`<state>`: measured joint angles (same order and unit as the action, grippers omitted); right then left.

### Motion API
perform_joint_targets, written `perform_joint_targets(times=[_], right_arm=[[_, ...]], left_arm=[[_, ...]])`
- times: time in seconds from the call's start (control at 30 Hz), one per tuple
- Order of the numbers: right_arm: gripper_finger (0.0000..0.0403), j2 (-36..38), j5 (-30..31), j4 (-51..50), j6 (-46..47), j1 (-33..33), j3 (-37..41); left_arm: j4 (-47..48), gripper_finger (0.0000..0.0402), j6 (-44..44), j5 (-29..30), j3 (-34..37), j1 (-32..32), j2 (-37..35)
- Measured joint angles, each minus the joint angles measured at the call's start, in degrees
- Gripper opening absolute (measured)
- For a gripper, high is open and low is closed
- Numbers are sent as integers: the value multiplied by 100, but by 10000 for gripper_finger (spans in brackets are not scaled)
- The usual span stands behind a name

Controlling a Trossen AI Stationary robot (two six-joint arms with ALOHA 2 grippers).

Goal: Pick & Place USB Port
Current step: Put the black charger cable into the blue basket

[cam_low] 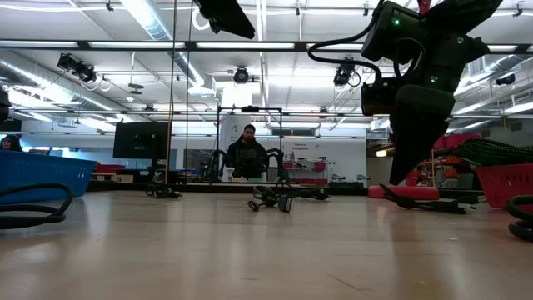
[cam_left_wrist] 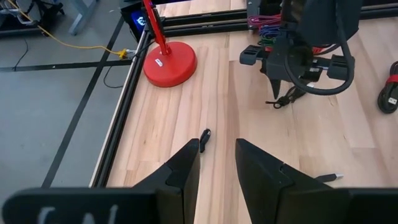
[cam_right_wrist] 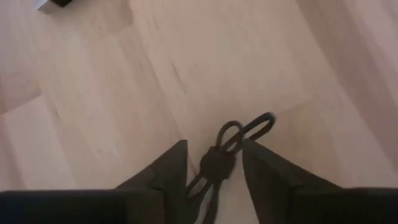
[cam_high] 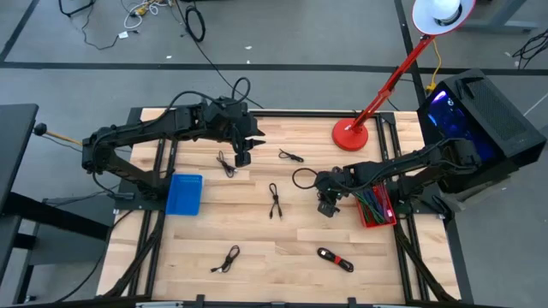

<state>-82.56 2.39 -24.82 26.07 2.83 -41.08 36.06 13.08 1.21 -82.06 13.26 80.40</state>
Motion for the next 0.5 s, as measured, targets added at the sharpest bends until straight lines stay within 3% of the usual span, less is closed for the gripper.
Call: perform_joint_targets(times=[0.2, 0.5], right_arm=[[183, -84, 119, 41, 99, 30, 0], [176, -801, 256, 422, 110, 168, -6]], left_arm=[[28, 110, 0, -2, 0, 0, 0], [30, 110, 0, -4, 0, 0, 0]])
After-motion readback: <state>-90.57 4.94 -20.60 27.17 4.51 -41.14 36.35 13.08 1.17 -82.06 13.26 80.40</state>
